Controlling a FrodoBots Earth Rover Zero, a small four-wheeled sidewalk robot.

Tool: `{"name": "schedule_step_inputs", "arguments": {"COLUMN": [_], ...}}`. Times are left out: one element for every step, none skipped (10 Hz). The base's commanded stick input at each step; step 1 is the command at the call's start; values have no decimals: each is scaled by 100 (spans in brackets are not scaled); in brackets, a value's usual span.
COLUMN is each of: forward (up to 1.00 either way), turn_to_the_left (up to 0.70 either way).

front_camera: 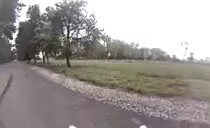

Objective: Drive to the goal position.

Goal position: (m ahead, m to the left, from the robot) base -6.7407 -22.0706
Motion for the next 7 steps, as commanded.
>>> {"name": "schedule_step_inputs", "arguments": {"forward": [0, 0, 0, 0, 0, 0, 0], "turn_to_the_left": [-70, -70, -70, -70, -70, -70, -70]}}
